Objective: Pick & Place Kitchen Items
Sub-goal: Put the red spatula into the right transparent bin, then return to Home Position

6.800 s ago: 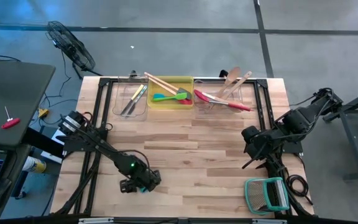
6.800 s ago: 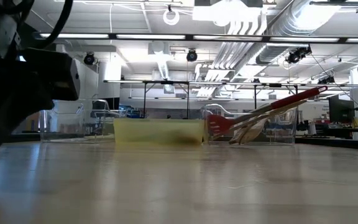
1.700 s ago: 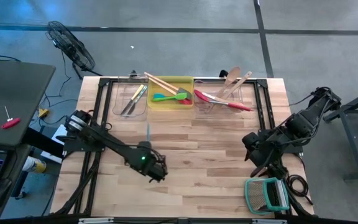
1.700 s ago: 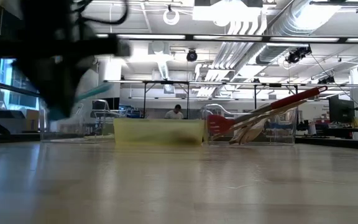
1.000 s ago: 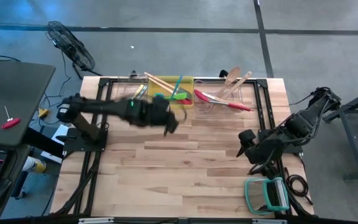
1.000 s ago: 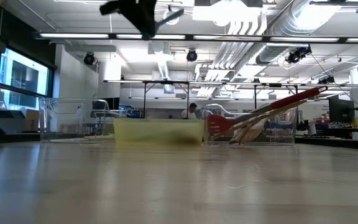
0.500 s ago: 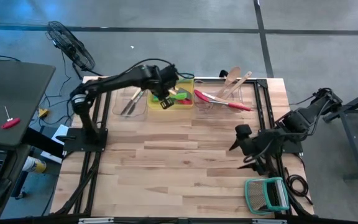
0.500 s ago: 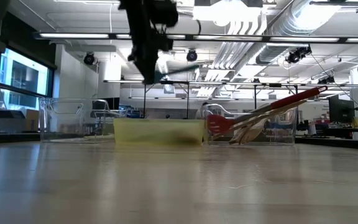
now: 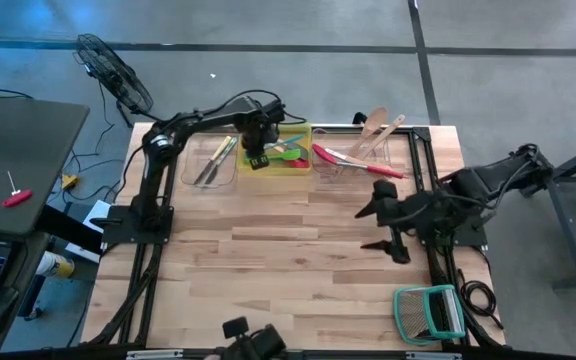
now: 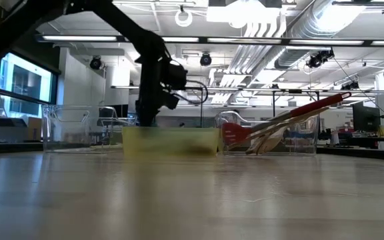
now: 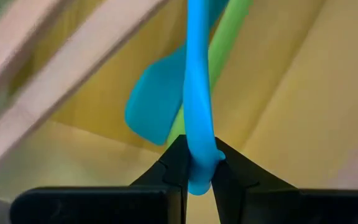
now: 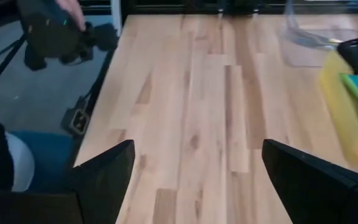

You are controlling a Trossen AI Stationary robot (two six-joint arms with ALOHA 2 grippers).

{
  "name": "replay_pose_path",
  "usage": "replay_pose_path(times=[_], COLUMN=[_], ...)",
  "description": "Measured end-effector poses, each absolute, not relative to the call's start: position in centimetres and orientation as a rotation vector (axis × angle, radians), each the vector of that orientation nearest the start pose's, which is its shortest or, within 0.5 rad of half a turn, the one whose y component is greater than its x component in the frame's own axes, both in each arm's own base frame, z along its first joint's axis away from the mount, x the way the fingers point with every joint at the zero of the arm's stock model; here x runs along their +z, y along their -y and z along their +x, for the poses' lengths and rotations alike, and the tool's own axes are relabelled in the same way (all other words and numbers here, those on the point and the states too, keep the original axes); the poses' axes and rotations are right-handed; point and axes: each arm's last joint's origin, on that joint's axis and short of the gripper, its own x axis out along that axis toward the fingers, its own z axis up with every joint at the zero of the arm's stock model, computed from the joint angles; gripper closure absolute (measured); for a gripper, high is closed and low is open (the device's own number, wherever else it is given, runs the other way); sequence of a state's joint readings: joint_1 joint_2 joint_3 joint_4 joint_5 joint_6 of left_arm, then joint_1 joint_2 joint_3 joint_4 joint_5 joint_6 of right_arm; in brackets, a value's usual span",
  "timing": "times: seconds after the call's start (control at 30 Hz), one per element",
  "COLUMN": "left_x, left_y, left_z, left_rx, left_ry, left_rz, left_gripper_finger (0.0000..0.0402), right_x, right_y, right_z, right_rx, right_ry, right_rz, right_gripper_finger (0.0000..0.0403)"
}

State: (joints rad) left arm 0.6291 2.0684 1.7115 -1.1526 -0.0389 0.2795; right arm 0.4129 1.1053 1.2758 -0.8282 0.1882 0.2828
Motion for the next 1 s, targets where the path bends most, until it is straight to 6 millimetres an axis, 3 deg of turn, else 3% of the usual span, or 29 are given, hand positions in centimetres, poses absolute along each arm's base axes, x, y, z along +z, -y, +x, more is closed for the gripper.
replay_pose_path(times=[0.1,0.23,0.5,0.67,0.83,1.0], left_x=[19.8,19.9,20.0,20.0,20.6,24.1], left_y=[-24.1,-24.3,-24.1,-23.8,-22.7,-20.9], left_z=[32.6,32.5,32.3,31.9,31.7,33.0], left_rx=[0.302,0.275,0.310,0.330,0.353,0.359], left_ry=[-1.549,-1.553,-1.600,-1.645,-1.762,-1.788], left_rz=[-0.205,-0.181,-0.161,-0.196,-0.162,-0.070], left_gripper_finger=[0.0363,0.0349,0.0192,0.0139,0.0141,0.0192], right_x=[38.2,38.1,38.1,38.1,38.3,38.4], right_y=[-7.1,-6.2,-5.7,-5.7,-5.7,-5.9], right_z=[19.7,20.0,20.1,20.1,20.2,20.0], right_rx=[0.094,0.063,0.072,0.072,0.101,0.162], right_ry=[-0.649,-0.649,-0.661,-0.659,-0.640,-0.638], right_rz=[0.079,0.087,0.111,0.110,0.078,0.058], right_gripper_finger=[0.0058,0.0058,0.0058,0.0058,0.0076,0.0151])
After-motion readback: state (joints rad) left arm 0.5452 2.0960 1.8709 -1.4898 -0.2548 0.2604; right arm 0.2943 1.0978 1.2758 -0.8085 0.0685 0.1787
